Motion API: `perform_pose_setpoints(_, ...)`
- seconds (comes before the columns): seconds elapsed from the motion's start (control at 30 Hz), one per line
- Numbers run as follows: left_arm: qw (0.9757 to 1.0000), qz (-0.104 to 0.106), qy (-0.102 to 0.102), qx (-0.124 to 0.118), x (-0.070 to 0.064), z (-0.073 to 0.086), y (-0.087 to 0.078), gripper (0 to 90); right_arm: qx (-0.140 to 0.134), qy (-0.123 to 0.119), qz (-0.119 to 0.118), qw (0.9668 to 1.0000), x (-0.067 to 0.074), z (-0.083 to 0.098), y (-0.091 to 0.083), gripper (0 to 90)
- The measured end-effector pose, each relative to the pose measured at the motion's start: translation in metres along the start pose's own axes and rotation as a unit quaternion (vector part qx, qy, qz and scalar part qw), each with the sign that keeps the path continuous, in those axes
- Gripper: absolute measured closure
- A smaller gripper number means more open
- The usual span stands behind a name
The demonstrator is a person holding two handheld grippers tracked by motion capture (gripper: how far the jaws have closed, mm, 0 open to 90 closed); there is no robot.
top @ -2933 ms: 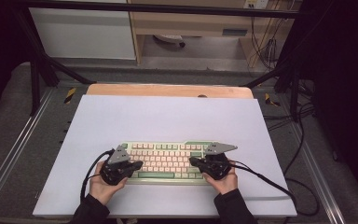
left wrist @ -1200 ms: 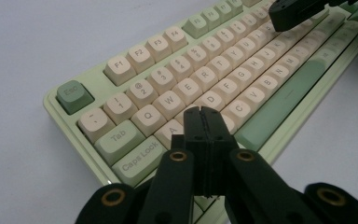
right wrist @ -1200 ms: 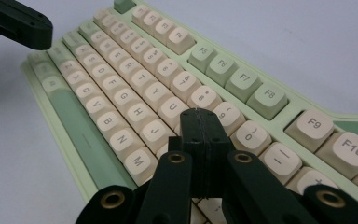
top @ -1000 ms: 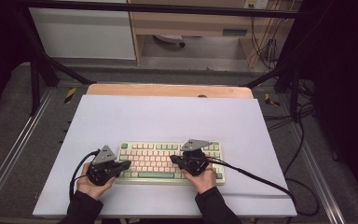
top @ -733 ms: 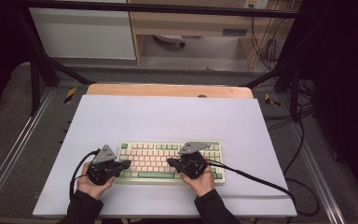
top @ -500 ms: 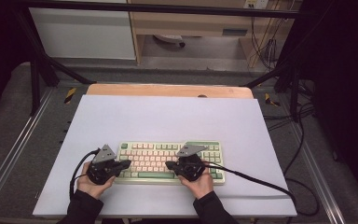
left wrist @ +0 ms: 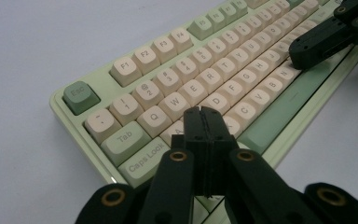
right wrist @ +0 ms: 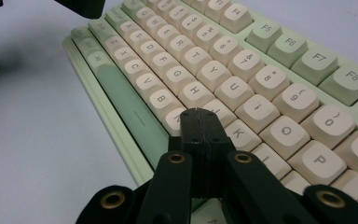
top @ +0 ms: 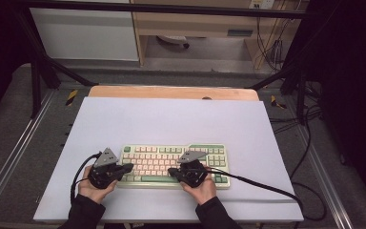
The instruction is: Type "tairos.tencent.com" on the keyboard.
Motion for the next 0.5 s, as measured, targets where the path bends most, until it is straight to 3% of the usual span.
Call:
perform_pose_setpoints(0.33,1.0000,0.000,0.000,-0.005,0.001,-0.001,-0.004,90.0,-0.023,-0.003,0.015,0.9996,-0.007,-0.014,-0.021,90.0)
perform_pose_setpoints(0.5,0.9999,0.004,-0.002,-0.010,0.002,-0.003,-0.007,86.8,-0.034,0.004,0.029,0.9990,-0.019,-0.019,-0.038,81.1)
Point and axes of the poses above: each handheld gripper's, and its own axes: y roughly forward along the jaws, z roughly out of its underside, x roughly to its left, the point moved 8 cm from there along y, roughly forward along the jaws, and after that the axes turned 7 degrees about -y, right-handed, at the moved point
